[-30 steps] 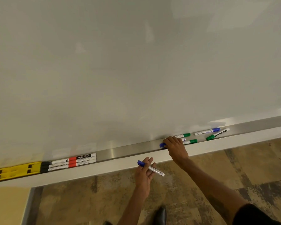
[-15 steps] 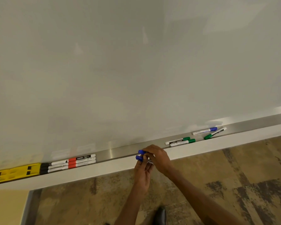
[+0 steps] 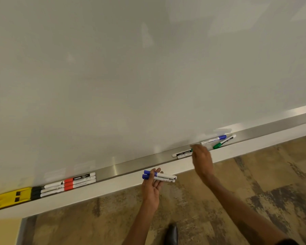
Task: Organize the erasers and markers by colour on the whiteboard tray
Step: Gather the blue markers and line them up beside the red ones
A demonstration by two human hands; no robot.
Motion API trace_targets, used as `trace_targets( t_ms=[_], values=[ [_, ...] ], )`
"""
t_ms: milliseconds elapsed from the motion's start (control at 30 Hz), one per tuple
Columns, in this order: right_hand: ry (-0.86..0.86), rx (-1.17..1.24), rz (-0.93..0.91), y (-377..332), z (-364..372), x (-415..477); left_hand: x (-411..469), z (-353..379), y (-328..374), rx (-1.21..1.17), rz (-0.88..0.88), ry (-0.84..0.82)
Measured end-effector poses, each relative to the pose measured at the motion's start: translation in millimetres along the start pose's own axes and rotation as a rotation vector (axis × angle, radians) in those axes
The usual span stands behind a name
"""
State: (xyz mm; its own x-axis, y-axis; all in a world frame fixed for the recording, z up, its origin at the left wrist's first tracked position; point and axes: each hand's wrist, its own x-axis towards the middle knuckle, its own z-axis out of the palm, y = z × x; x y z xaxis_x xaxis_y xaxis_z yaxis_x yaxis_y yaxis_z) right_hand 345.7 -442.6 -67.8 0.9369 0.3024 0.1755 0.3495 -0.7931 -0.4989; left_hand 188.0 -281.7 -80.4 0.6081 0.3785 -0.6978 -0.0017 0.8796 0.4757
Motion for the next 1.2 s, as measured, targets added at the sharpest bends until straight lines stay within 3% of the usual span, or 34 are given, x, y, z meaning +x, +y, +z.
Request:
trace_targets(
  t_ms=[300,800,900,1033,1200],
  values=[
    [-0.139,-0.273,-0.010,70,-8,38,-1,-3,-10,0.057,-0.040,-0.005],
    [-0.212,-0.349,-0.255,68,-11,37,4,-7,-12,0.097,-0.037,-0.003],
    [-0.086,-0.243,-0.239,46,-19,31,2,-6,-11,0.092,-0.040,-0.004],
    [0.197,0.119,-0.107,-2,-29,9,-5,-3,-4,0.046,-0.044,-0.004],
    [0.218,0.565,0.154,-59,-25,-35,-8,-4,6,0.025,-0.023,0.002]
  ],
)
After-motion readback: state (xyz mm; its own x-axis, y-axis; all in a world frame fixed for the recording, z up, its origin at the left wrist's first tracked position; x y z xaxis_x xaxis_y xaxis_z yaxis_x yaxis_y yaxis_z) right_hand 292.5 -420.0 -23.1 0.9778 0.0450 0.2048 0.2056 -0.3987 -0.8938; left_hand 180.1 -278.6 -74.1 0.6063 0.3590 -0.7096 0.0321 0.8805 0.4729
